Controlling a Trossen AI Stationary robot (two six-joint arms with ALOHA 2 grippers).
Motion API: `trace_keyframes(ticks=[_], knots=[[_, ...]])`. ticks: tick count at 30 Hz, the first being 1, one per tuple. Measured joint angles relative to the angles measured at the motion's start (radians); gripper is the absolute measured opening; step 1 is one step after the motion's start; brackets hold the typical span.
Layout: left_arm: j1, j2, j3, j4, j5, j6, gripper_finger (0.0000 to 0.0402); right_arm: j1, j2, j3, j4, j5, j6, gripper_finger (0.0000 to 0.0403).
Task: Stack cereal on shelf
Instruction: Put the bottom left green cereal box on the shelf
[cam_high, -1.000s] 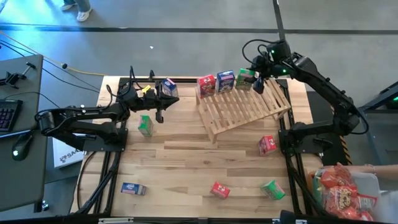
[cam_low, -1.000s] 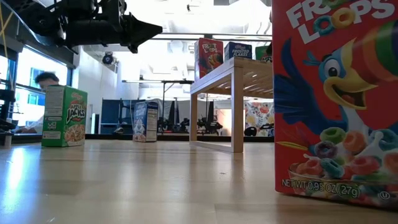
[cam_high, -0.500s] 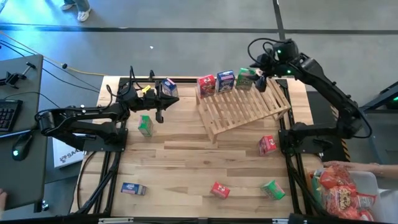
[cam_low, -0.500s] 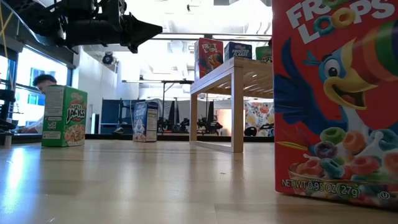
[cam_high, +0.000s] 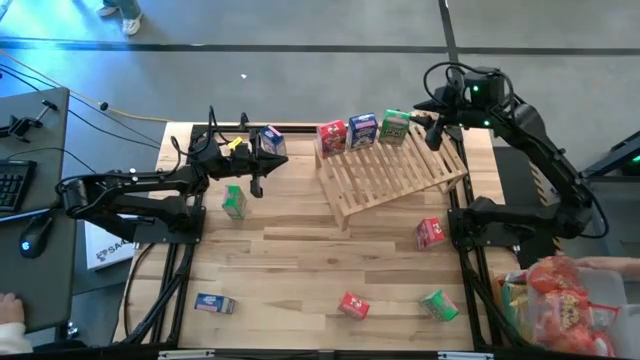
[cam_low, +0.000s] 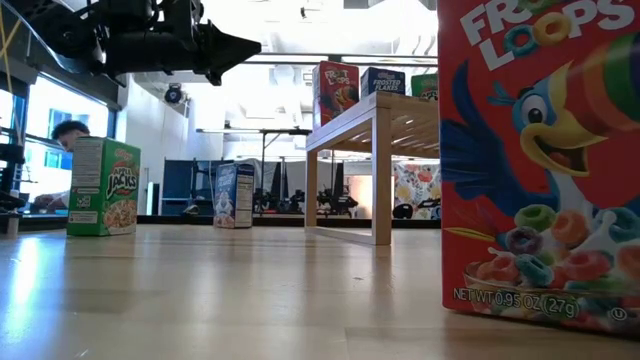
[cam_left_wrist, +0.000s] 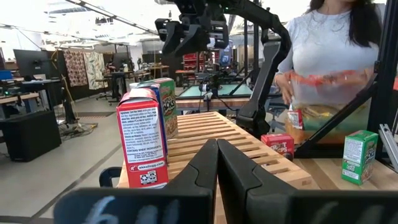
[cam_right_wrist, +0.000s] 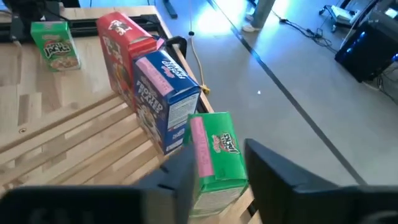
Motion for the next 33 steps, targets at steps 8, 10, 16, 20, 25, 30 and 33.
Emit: trace_keyframes(ticks=[8,10,16,20,25,30,33], knots=[[0.0,0.0,0.0,-0.002,0.0,-0.003,0.0,0.057,-0.014,0.0,-0.04,0.121,0.062,0.0007],[0.0,0.0,0.0,-0.004,0.001,-0.003,0.0,0.078,-0.019,0.0,-0.054,0.131,0.095,0.0012],[0.0,0.0,0.0,-0.003,0.001,-0.002,0.0,0.16,-0.02,-0.001,-0.059,0.238,0.165,0.0003],[0.0,0.0,0.0,-0.003,0.002,-0.002,0.0,0.193,-0.043,-0.088,0.023,0.275,0.194,0.0002],[0.0,0.0,0.0,-0.003,0.003,-0.014,0.0,0.215,-0.14,-0.286,0.186,0.279,0.287,0.0],[0.0,0.0,0.0,-0.002,0.003,-0.017,0.0,0.246,-0.227,-0.406,0.287,0.383,0.367,0.0],[0.0,0.0,0.0,0.0,0.003,-0.015,0.0,0.256,-0.25,-0.448,0.283,0.465,0.407,0.0]])
